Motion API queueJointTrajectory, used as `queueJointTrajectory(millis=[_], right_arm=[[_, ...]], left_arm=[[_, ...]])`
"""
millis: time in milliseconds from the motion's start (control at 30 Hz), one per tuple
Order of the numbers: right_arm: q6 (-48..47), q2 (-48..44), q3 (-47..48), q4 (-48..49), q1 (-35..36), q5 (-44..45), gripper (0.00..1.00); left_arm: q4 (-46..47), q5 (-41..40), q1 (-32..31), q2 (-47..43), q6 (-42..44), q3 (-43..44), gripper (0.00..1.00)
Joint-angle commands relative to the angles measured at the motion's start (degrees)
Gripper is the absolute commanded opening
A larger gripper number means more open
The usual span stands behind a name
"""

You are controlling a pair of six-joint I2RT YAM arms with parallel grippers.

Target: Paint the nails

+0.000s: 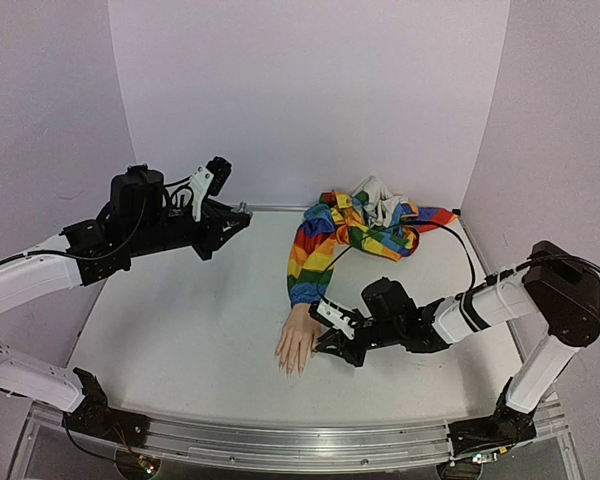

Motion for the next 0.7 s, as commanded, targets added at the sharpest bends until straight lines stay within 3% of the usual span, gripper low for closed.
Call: queueJointTrajectory(millis=[0, 667], right_arm=[[-0.52, 0.53, 1.41, 0.76, 0.61, -2.09, 0.00], [-0.67, 0.37, 1.67, 0.62, 1.23, -3.54, 0.00]], left_arm=[[3.52, 0.73, 0.32, -1.60, 0.49, 0.40, 0.00], [3.51, 0.73, 0.32, -1.67, 0.52, 0.35, 0.00]])
